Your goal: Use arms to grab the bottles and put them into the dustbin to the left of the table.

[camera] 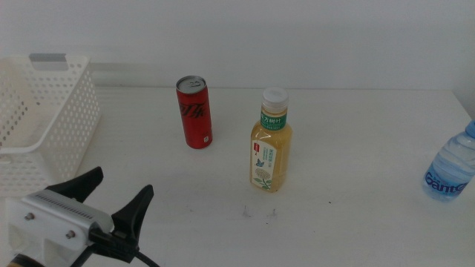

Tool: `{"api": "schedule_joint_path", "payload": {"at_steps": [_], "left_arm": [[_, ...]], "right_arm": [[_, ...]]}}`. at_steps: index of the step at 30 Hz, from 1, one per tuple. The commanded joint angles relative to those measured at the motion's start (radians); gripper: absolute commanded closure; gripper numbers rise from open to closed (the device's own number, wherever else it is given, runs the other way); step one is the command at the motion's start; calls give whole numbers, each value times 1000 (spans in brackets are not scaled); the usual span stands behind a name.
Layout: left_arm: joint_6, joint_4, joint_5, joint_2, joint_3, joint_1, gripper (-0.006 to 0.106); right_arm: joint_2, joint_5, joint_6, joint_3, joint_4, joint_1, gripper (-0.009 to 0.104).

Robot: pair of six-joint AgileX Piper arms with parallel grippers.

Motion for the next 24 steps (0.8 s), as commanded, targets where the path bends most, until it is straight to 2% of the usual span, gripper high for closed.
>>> {"api": "schedule_joint_path", "payload": {"at_steps": [1, 11, 20, 24], "left_arm": [[1, -19, -55, 2, 1, -3, 7], [1, 12, -63, 2, 1, -3, 7], [2, -55, 114, 64, -167, 3, 7], [-25, 24, 116, 173, -274, 48, 7]], "right_arm": [[-5, -9, -3, 4, -5, -6, 8], [-5, -9, -3, 4, -5, -6, 8], [-5, -9, -3, 4, -5, -6, 8], [-5, -9, -3, 4, -5, -6, 8]]}}
